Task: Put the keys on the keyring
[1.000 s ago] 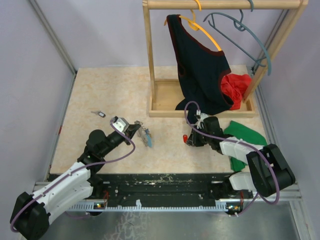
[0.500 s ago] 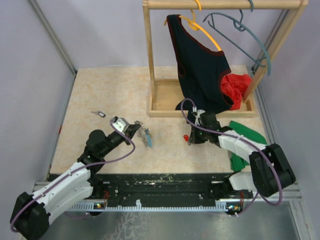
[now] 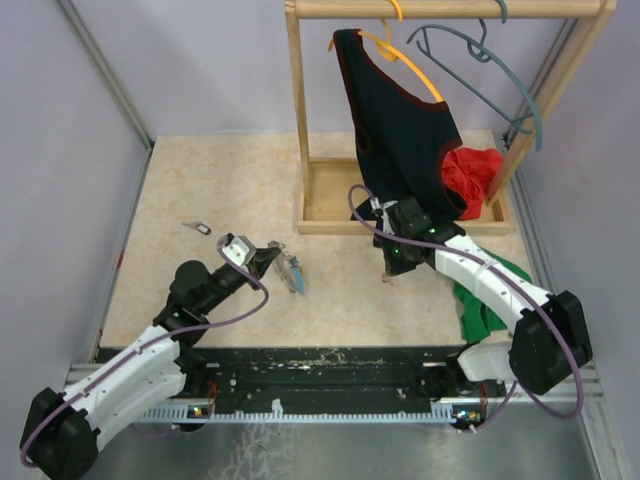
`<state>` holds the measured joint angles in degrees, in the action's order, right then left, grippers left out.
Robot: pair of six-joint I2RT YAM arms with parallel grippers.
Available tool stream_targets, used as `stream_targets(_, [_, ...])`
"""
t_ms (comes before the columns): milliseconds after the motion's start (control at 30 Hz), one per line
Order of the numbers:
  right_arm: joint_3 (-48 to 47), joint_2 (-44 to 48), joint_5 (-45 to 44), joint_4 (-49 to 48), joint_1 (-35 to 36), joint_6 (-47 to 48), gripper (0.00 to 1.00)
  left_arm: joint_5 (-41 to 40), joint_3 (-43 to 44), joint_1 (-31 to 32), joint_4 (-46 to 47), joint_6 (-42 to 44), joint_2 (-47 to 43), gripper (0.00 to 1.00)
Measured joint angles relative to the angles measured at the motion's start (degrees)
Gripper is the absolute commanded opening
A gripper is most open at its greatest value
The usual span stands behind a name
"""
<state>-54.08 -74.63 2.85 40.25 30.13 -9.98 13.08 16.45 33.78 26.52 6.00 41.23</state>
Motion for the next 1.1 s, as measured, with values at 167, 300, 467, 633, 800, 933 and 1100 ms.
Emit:
stream_targets(167, [-3.50, -0.55, -1.44, 6.82, 0.98, 1.97, 0.00, 0.00, 0.00, 0.00, 0.00, 0.00, -0.15, 0.01])
stream_targets(300, [-6.67, -5.62, -1.84, 9.57, 2.21, 3.89, 0.00, 0.02, 0.00, 0.00, 0.00, 0.00, -0.17, 0.01])
stream_targets(467, [-11.93, -16.15, -2.73, 10.43, 4.46, 6.49, 0.00, 0.02, 0.00, 0.00, -0.02, -0.02, -0.63, 0.01])
stream_targets(633, [-20.00, -26.47, -2.97, 10.23, 6.54, 8.94, 0.00, 0.02, 0.00, 0.26, -0.02, 0.00, -0.94, 0.01])
stream_targets(800, [-25.55, -33.66, -2.84, 9.64, 8.02, 10.78, 0.00, 0.00, 0.00, 0.37, -0.02, 0.00, -1.09, 0.01])
stream_targets(933, [-27.96, -37.44, -2.75, 8.55, 8.94, 11.74, 0.02, 0.00, 0.00, 0.59, -0.02, 0.00, -1.11, 0.01])
stream_targets(1100, [-28.20, -38.69, -2.80, 6.78, 10.05, 12.02, 0.08, 0.00, 0.00, 0.59, -0.04, 0.00, -1.11, 0.01])
